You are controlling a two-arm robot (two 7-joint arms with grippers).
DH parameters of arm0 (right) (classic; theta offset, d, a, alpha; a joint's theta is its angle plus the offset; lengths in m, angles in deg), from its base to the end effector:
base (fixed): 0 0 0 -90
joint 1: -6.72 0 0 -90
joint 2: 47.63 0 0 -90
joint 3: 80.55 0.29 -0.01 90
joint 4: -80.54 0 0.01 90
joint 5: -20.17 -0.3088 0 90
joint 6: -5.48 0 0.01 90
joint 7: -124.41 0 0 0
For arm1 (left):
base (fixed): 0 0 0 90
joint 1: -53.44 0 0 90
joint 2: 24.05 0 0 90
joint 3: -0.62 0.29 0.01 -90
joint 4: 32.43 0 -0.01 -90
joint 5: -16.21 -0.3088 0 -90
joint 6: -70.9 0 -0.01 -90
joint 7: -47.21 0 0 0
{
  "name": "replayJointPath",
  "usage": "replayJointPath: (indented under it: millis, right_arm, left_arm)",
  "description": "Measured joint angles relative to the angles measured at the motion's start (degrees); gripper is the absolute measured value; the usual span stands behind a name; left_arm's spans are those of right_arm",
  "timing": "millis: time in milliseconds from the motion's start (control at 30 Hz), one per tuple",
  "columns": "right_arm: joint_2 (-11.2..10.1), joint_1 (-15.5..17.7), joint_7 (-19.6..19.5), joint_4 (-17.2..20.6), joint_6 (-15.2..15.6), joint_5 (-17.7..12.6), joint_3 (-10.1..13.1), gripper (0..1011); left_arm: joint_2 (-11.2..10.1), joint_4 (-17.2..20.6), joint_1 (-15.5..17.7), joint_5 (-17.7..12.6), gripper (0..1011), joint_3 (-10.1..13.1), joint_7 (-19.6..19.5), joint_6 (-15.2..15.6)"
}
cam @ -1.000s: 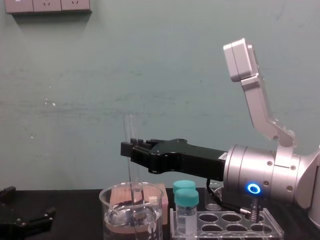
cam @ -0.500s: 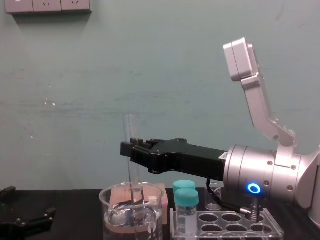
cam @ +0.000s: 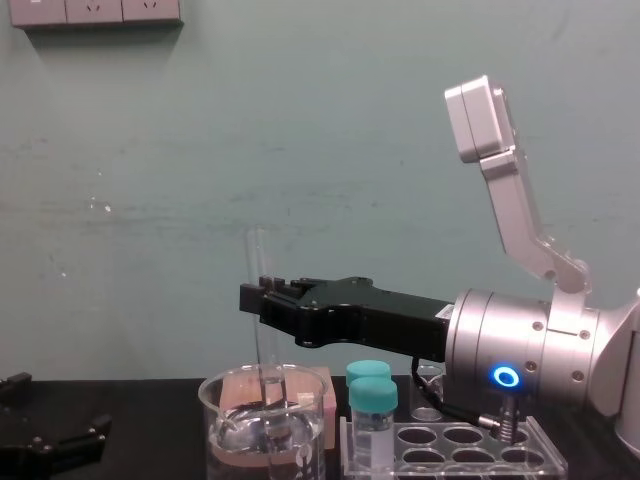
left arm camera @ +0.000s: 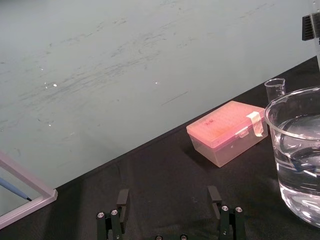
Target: Hold the test tube with one hand and immerse one end into the beaker, then return it to the test tube rack.
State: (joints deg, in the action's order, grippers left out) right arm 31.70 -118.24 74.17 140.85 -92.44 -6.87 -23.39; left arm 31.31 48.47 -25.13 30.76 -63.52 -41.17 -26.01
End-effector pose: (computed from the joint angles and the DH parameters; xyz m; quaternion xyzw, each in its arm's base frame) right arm 0.4675 0.0657 -0.2538 0.0324 -0.0296 -0.2460 0.9683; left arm 0.3581 0.0827 -0.3023 0.1414 -0.1324 0.5799 0.7913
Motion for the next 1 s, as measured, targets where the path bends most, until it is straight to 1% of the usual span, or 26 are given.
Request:
replayJointPath:
  millis: [1000]
  right_arm:
    - [0.01,-0.02,0.09,-0.11,-0.06,-0.11,0.18,235]
  left_arm:
    - [0.00,0.00,0.00,0.00,1000,0.00,0.00,0.00]
